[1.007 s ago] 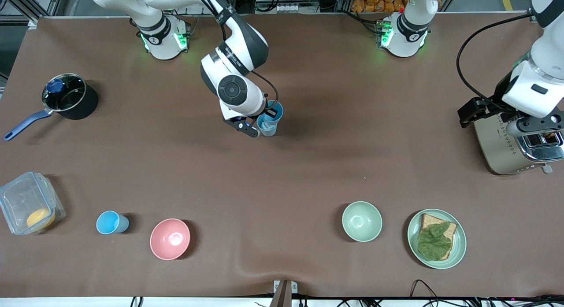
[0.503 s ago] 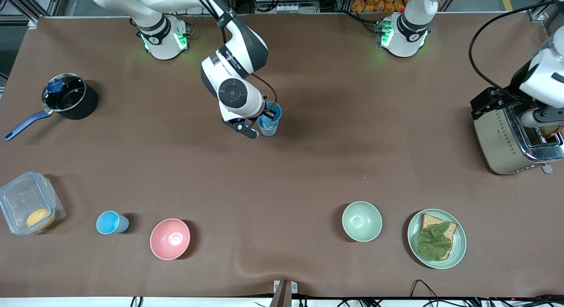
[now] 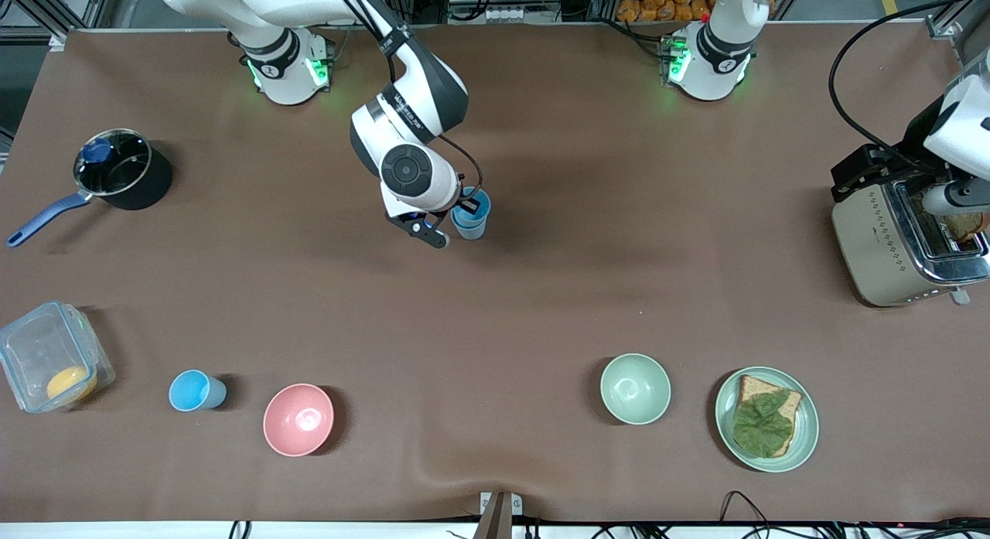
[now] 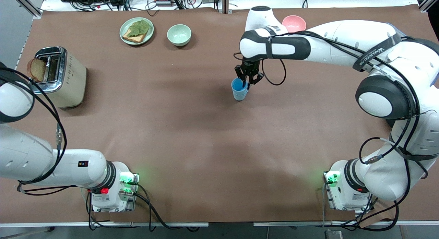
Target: Stack blue cups with both arms
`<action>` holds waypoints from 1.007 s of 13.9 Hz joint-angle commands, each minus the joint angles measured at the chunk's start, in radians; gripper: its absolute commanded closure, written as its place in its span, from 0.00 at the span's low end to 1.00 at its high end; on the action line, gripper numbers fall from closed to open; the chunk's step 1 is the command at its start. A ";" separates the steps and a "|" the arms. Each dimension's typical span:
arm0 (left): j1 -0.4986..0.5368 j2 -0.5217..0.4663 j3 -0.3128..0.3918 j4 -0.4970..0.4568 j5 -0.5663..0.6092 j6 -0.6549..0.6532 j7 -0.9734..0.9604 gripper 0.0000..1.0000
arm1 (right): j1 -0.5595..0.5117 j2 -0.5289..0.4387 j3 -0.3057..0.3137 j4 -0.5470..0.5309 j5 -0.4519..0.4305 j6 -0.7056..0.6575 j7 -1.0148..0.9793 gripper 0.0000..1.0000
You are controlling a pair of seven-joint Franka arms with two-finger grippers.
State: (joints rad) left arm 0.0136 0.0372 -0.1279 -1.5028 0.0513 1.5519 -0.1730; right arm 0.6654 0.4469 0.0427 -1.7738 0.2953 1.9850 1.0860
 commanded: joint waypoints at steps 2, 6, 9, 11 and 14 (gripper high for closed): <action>-0.014 -0.023 0.017 -0.004 -0.016 -0.016 0.023 0.00 | -0.036 -0.037 -0.026 0.077 -0.071 -0.119 -0.052 0.00; -0.012 -0.026 0.014 -0.002 -0.019 -0.021 0.018 0.00 | -0.167 -0.056 -0.027 0.102 -0.087 -0.152 -0.308 0.00; -0.012 -0.026 0.010 -0.002 -0.028 -0.039 0.004 0.00 | -0.257 -0.092 -0.027 0.100 -0.126 -0.188 -0.434 0.00; -0.012 -0.026 0.011 -0.002 -0.030 -0.039 0.001 0.00 | -0.331 -0.132 -0.027 0.100 -0.179 -0.247 -0.558 0.00; -0.012 -0.042 0.010 -0.004 -0.030 -0.047 0.001 0.00 | -0.450 -0.200 -0.027 0.097 -0.199 -0.311 -0.763 0.00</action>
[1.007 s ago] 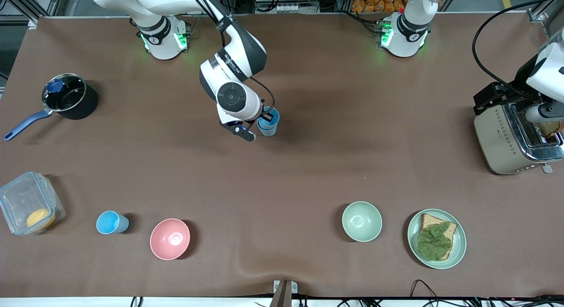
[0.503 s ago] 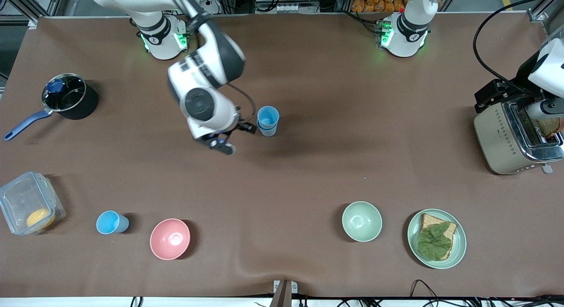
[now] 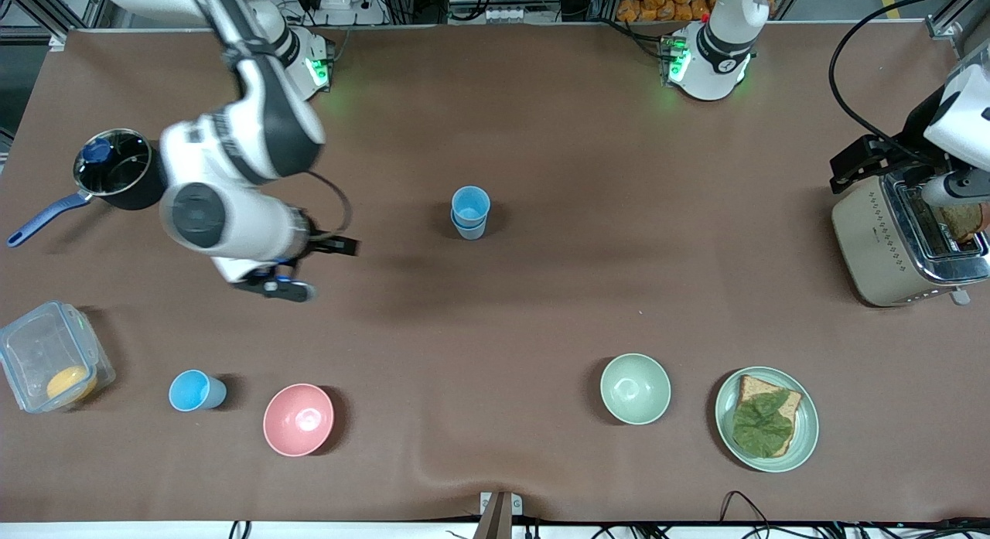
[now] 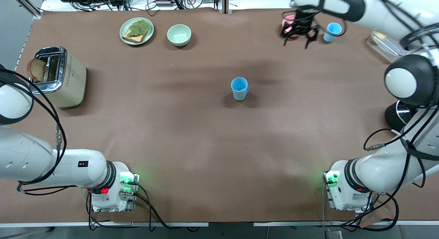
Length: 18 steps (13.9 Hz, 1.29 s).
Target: Stack blue cups with both arms
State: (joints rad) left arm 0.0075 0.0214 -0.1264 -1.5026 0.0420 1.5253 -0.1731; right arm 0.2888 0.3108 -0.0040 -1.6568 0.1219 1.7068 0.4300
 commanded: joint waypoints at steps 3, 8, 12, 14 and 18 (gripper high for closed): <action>-0.006 -0.026 0.007 -0.002 -0.021 -0.020 0.001 0.00 | -0.173 -0.142 0.024 -0.023 -0.064 -0.045 -0.229 0.00; -0.008 -0.026 0.007 -0.002 -0.021 -0.036 0.001 0.00 | -0.255 -0.265 0.030 -0.018 -0.090 -0.064 -0.361 0.00; -0.006 -0.044 0.013 -0.007 -0.021 -0.037 0.004 0.00 | -0.296 -0.303 0.027 0.044 -0.131 -0.136 -0.494 0.00; -0.008 -0.046 0.014 -0.007 -0.021 -0.039 0.012 0.00 | -0.307 -0.303 0.024 0.090 -0.134 -0.159 -0.523 0.00; -0.011 -0.043 0.014 -0.002 -0.019 -0.039 0.017 0.00 | -0.309 -0.303 0.018 0.129 -0.140 -0.194 -0.553 0.00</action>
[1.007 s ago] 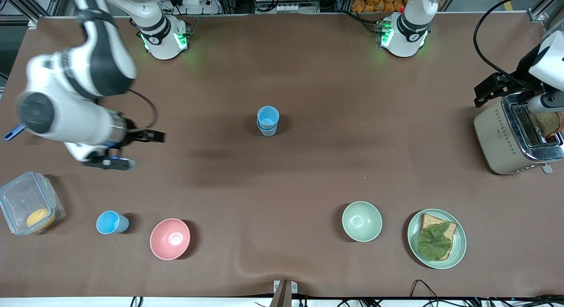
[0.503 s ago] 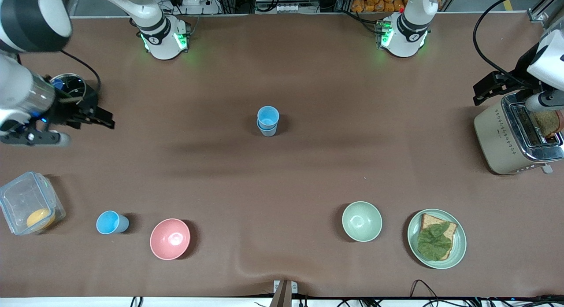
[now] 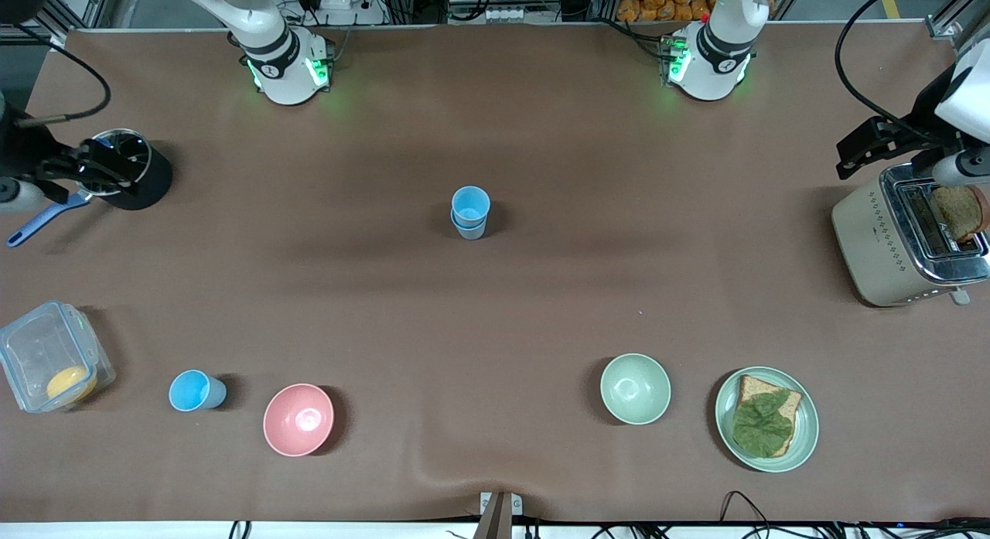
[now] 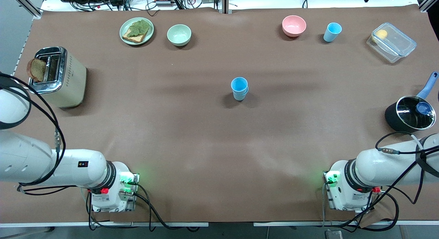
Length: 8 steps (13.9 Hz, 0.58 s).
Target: Stack blue cups with both arms
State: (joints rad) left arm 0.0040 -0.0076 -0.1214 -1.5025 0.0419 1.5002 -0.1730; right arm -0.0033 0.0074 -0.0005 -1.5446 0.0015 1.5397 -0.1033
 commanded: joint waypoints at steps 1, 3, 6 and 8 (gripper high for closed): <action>-0.012 -0.011 0.009 -0.002 -0.020 -0.014 0.015 0.00 | -0.017 0.000 0.014 0.017 -0.023 -0.036 -0.018 0.00; -0.015 -0.009 0.008 -0.002 -0.023 -0.014 0.015 0.00 | -0.020 0.000 0.014 0.017 -0.024 -0.041 -0.019 0.00; -0.015 -0.006 0.011 -0.002 -0.039 -0.014 0.017 0.00 | -0.040 0.000 0.016 0.017 -0.021 -0.041 -0.016 0.00; -0.015 0.003 0.011 -0.002 -0.042 -0.014 0.017 0.00 | -0.043 -0.003 0.016 0.017 -0.021 -0.047 -0.018 0.00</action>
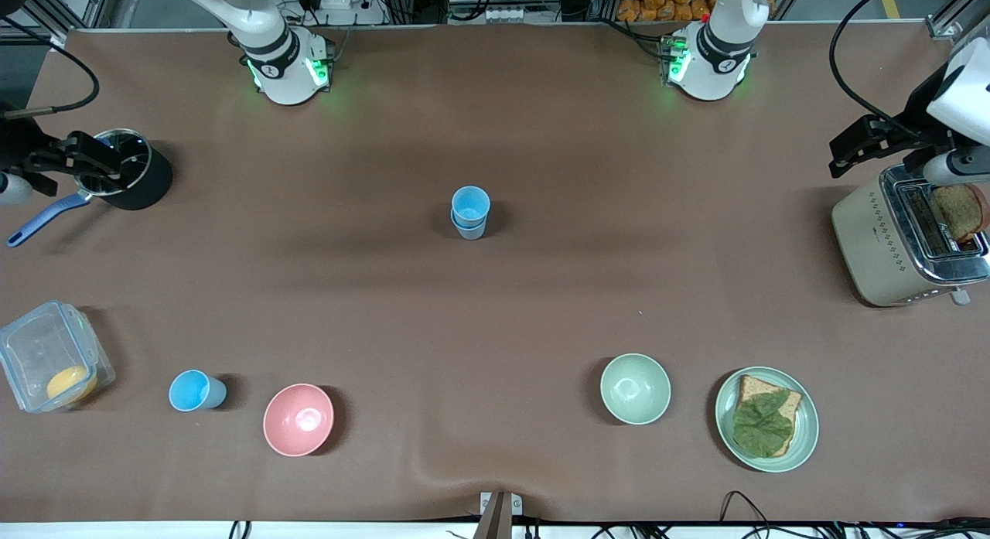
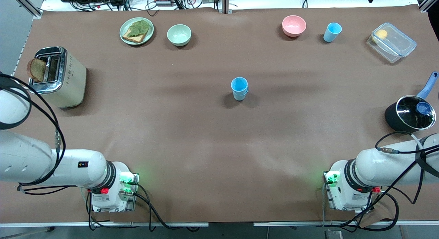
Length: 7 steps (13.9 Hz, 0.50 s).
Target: Stack blue cups with both arms
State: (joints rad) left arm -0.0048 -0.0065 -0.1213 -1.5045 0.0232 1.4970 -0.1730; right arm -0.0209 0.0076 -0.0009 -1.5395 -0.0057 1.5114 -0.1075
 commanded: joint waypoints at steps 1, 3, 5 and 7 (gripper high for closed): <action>-0.006 0.003 0.011 0.000 -0.038 -0.011 0.017 0.00 | -0.027 -0.003 0.016 0.012 -0.014 -0.026 -0.014 0.00; -0.007 0.006 0.011 0.000 -0.037 -0.011 0.015 0.00 | -0.025 -0.003 0.016 0.012 -0.014 -0.028 -0.014 0.00; -0.007 0.006 0.011 0.000 -0.029 -0.011 0.015 0.00 | -0.025 -0.005 0.016 0.012 -0.014 -0.028 -0.011 0.00; -0.007 0.006 0.011 0.000 -0.028 -0.011 0.015 0.00 | -0.025 -0.009 0.018 0.012 -0.014 -0.033 -0.005 0.00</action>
State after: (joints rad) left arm -0.0049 0.0048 -0.1208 -1.5066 0.0059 1.4962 -0.1731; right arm -0.0263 0.0076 -0.0008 -1.5388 -0.0057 1.4986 -0.1078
